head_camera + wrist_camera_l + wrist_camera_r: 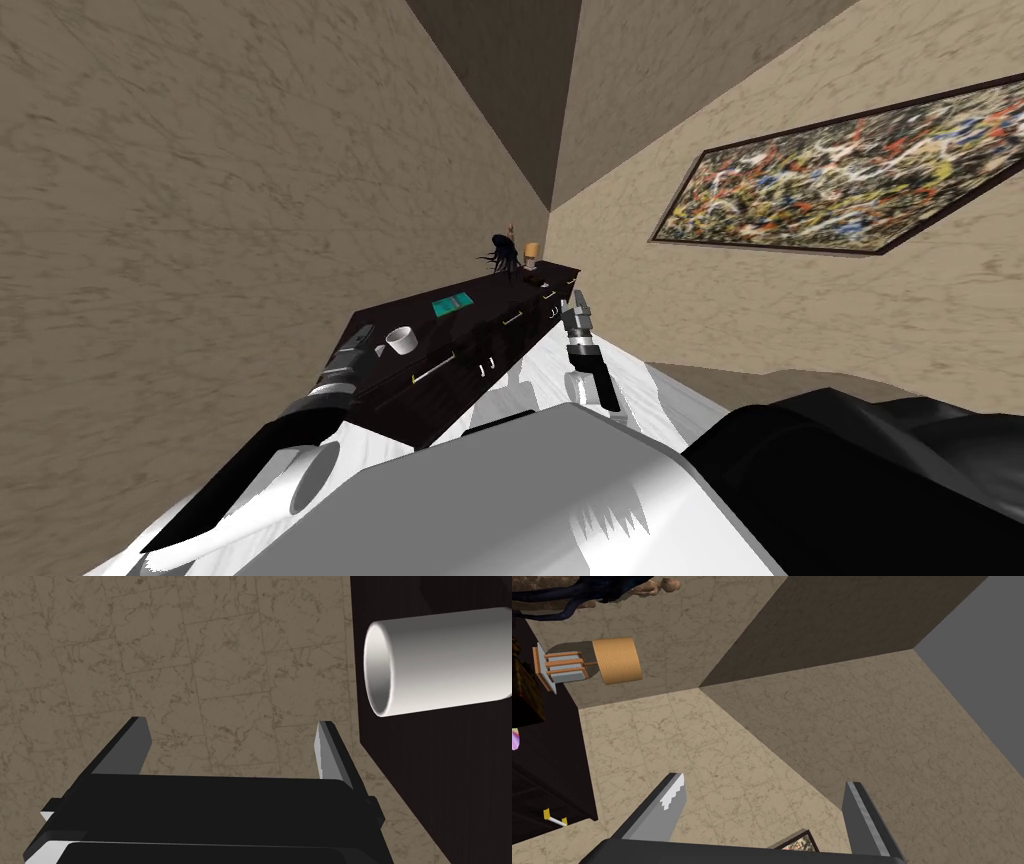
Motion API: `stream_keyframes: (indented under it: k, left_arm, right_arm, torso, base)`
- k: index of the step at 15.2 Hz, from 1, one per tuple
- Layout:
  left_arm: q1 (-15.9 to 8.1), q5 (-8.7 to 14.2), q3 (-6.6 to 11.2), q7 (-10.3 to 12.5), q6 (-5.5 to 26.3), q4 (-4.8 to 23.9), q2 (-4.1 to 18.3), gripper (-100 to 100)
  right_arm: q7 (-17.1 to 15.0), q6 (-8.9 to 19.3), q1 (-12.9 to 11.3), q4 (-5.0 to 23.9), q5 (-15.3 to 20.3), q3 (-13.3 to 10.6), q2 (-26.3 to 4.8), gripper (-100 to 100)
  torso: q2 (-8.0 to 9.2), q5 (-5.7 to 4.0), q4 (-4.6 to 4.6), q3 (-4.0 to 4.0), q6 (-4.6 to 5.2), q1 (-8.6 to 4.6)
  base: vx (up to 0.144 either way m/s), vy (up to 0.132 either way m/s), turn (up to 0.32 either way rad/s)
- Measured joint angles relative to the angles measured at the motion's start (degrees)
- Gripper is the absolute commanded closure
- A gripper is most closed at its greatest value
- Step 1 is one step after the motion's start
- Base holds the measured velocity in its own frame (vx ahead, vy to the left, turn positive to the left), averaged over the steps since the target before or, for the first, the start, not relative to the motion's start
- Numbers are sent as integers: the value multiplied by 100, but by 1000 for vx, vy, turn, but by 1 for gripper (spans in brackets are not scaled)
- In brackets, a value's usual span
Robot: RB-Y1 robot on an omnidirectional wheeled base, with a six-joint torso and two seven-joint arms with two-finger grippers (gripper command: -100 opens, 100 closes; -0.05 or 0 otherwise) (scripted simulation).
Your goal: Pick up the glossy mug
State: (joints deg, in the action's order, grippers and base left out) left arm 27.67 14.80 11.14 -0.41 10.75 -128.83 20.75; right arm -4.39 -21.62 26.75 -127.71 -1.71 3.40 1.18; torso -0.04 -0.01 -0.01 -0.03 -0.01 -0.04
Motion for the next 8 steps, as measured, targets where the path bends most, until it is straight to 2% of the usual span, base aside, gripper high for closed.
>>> stream_keyframes:
  k: [6,8]
  left_arm:
    - [4,305,260,140,592,114,312,-100]
    - [-17,333,288,159,807,124,333,-100]
  right_arm:
    - [0,0,-1,0,0,0,0,0]
    - [0,0,0,0,0,0,0,0]
  torso:
    - [-1,0,0,-1,3,-2]
    - [0,0,0,0,0,0]
  base:
    - [14,-15,-93]
    - [13,-11,-51]
